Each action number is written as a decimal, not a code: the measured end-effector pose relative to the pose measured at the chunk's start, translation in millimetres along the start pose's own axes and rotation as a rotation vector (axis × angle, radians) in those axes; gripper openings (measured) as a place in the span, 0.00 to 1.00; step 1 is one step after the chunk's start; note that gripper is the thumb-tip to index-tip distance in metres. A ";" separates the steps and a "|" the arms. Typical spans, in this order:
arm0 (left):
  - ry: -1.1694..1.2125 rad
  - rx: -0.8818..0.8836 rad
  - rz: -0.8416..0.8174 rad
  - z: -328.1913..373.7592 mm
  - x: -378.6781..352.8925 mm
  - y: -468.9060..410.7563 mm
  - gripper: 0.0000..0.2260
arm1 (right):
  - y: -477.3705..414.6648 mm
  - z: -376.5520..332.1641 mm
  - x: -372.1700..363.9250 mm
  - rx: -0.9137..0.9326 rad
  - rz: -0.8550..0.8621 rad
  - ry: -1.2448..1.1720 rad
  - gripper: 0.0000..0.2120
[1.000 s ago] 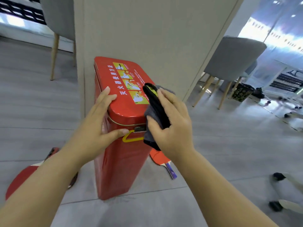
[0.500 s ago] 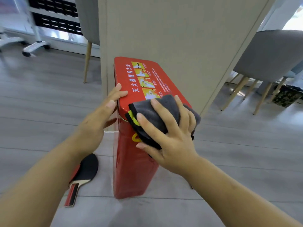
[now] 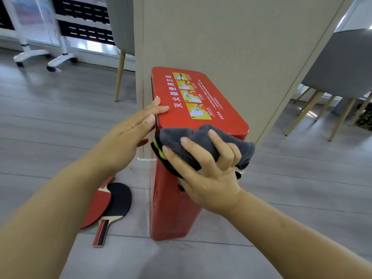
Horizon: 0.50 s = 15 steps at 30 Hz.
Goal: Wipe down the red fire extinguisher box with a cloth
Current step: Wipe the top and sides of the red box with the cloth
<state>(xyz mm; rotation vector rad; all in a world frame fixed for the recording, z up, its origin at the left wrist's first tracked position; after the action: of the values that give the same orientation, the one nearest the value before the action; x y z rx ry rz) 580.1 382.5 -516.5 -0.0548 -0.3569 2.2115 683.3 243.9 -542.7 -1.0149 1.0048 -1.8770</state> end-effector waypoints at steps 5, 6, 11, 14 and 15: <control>-0.027 -0.016 0.016 0.7 -4.5 0.8 0.17 | 21.0 -10.2 -12.0 0.052 0.017 0.017 0.21; -0.018 -0.020 0.033 0.9 -6.7 1.2 0.17 | 27.8 -11.7 -14.1 0.093 -0.011 0.008 0.21; -0.041 -0.042 0.077 0.2 -13.4 2.1 0.17 | 61.9 -8.8 -18.4 0.338 -0.162 0.002 0.20; -0.046 -0.043 0.095 -3.6 -13.4 3.2 0.15 | 54.5 0.2 -9.7 0.341 -0.145 0.010 0.21; -0.038 -0.044 0.098 -4.9 -13.2 3.1 0.14 | 50.4 5.5 -6.3 0.321 -0.125 0.016 0.22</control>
<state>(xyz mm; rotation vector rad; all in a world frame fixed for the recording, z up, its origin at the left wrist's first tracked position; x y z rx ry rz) 586.7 371.5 -523.1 -0.0556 -0.4321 2.3041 703.2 227.8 -587.0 -0.8887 0.6325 -2.0694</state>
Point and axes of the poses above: each hand's wrist, its own y-axis away from the middle knuckle, its own x-axis out of the back of the hand, z = x × y, the point moved 4 cm from there along -y, towards the middle knuckle, and after that the axes turned 8 degrees about y, right-handed, at the moved point
